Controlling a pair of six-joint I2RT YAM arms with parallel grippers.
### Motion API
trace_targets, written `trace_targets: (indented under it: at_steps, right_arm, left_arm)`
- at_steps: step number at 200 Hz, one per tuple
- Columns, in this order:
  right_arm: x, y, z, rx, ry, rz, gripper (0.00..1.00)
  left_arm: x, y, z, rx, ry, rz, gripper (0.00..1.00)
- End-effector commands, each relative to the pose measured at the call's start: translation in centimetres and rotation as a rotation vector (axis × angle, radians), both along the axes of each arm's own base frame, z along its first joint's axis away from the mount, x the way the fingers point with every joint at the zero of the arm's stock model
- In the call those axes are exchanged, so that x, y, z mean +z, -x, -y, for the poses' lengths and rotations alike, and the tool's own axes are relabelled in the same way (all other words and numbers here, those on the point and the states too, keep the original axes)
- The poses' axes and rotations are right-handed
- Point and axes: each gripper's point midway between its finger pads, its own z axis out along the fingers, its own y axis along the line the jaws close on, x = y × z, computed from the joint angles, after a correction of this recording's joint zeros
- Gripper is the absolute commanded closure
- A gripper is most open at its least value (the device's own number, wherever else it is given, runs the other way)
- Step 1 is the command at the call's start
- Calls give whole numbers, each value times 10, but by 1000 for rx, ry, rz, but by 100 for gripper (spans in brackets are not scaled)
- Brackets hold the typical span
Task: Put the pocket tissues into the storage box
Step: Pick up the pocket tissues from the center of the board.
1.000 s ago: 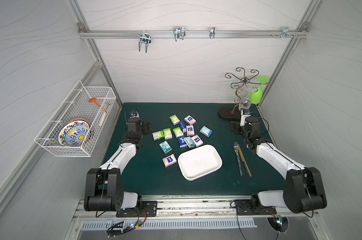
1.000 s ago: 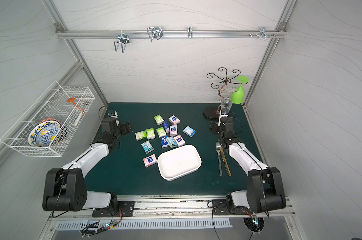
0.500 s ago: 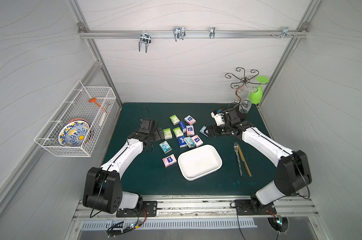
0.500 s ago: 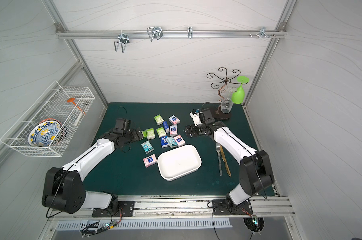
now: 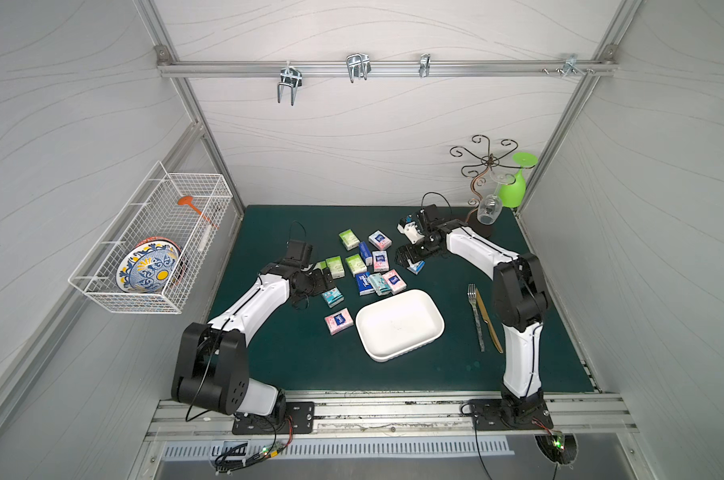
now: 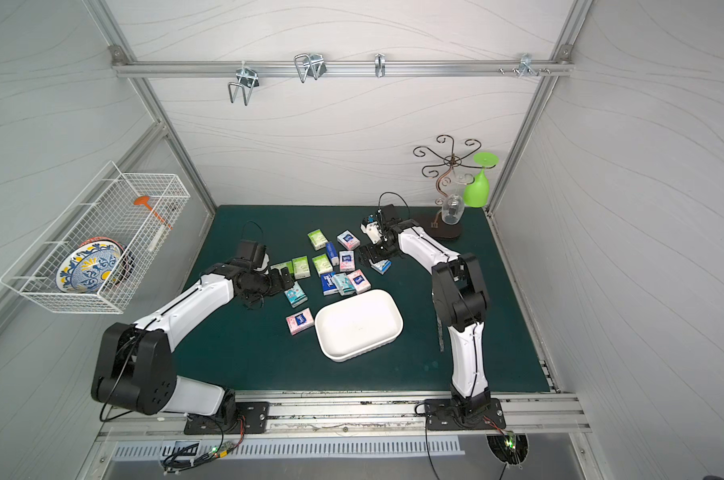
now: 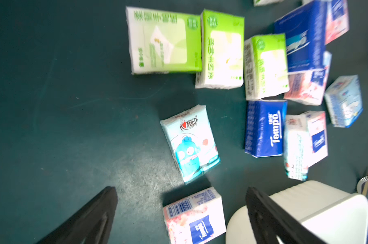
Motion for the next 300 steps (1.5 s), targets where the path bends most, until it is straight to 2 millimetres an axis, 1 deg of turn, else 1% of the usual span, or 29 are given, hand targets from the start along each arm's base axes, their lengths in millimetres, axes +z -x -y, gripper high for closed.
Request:
trace_targets:
  at_steps: [1,17,34,60,82,115,128,144,160,172,187,204,220,232,253,275,300]
  right_arm:
    - [-14,-8,12,30,85,5,1]
    - [-22,-12,12,41,107,13,1]
    - [-29,-16,15,40,134,26,1]
    - [-41,-19,17,44,174,46,1]
    - [-52,-24,17,56,224,77,1]
    - [-60,-36,16,71,290,119,1]
    - [-62,-37,14,83,295,107,1]
    - [-62,-35,11,93,288,96,6]
    - [-60,-33,9,100,272,91,18]
    - [-56,-31,7,104,262,90,31]
    - [-51,-28,5,110,262,95,44]
    - [-43,-24,4,111,265,101,54]
    - [-32,-19,5,99,265,107,56]
    - [-18,-18,9,69,275,123,56]
    - [8,-5,14,17,279,131,56]
    - [32,19,17,-50,270,115,58]
    - [49,60,16,-88,254,59,59]
  left_arm:
    - [15,-19,15,-56,48,19,1]
    - [14,-24,19,-64,65,5,1]
    - [13,-27,20,-62,65,-1,1]
    - [8,-25,19,-60,57,-23,1]
    - [8,-24,18,-59,52,-28,1]
    - [9,-22,14,-60,31,-28,1]
    - [11,-22,13,-60,27,-24,1]
    - [13,-22,12,-55,23,-18,1]
    - [14,-21,12,-52,25,-13,1]
    - [14,-21,12,-50,25,-11,1]
    - [14,-19,11,-45,27,-9,1]
    - [15,-19,12,-41,30,-4,1]
    - [17,-20,12,-39,36,2,2]
    - [19,-22,14,-41,44,8,2]
    - [23,-27,17,-38,63,18,2]
    - [27,-29,22,-33,95,19,3]
    - [27,-25,30,-41,137,8,5]
